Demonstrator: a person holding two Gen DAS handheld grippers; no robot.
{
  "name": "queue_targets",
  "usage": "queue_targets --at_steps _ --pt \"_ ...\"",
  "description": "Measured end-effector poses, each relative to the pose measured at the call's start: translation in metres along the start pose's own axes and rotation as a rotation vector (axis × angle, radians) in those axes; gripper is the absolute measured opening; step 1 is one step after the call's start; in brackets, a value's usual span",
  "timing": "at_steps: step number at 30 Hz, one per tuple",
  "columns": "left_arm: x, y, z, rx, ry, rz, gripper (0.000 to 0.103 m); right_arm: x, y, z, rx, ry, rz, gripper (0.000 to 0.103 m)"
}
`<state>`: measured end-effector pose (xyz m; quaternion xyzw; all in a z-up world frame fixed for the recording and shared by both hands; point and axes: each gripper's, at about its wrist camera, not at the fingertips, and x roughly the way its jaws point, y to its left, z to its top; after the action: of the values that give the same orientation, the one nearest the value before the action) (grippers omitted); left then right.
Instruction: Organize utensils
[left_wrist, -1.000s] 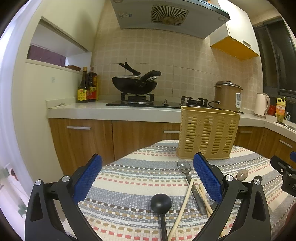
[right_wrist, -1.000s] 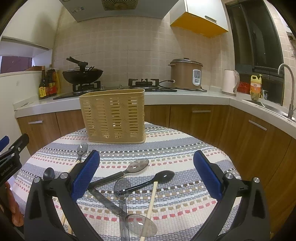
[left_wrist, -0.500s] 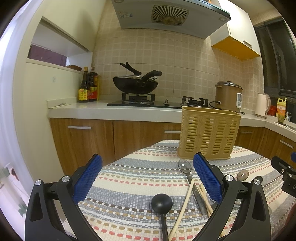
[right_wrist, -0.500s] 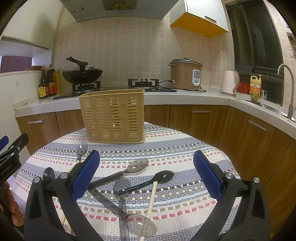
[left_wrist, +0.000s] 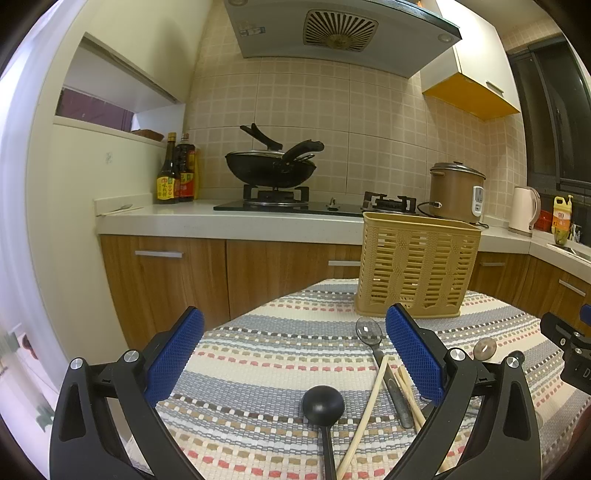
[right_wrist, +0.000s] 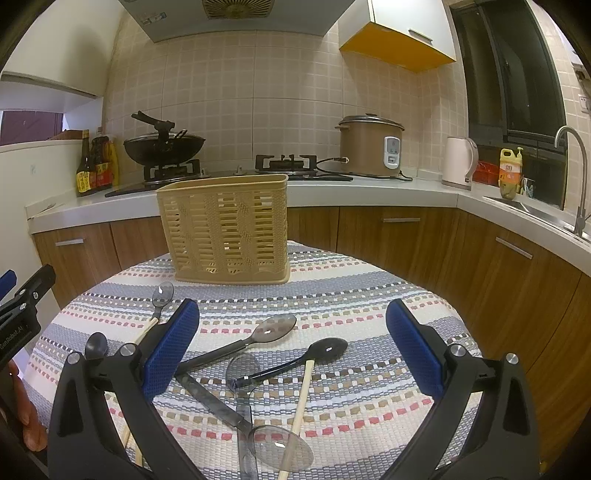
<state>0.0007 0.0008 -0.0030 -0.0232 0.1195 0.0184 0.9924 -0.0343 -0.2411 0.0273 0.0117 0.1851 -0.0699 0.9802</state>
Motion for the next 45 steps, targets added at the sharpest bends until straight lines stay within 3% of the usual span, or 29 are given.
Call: queue_targets --at_steps 21,32,35,38,42,45 --pt "0.0 0.0 0.0 0.0 0.001 -0.002 0.095 0.004 0.002 -0.001 -0.007 0.005 -0.012 0.096" --pt "0.005 0.004 0.0 -0.033 0.029 -0.028 0.095 0.008 -0.002 -0.001 0.026 0.027 -0.066 0.096" --pt "0.02 0.015 0.0 -0.083 0.12 -0.06 0.095 0.013 -0.001 0.0 0.014 0.052 -0.066 0.096" --pt "0.043 0.027 0.002 -0.103 0.271 -0.141 0.094 0.022 -0.001 0.001 0.007 0.113 -0.045 0.096" --pt "0.074 0.047 0.005 -0.142 0.492 -0.27 0.086 0.031 -0.006 0.002 0.042 0.191 0.017 0.096" --pt "0.092 0.048 -0.003 -0.122 0.677 -0.323 0.072 0.046 -0.013 0.006 0.069 0.305 0.004 0.096"
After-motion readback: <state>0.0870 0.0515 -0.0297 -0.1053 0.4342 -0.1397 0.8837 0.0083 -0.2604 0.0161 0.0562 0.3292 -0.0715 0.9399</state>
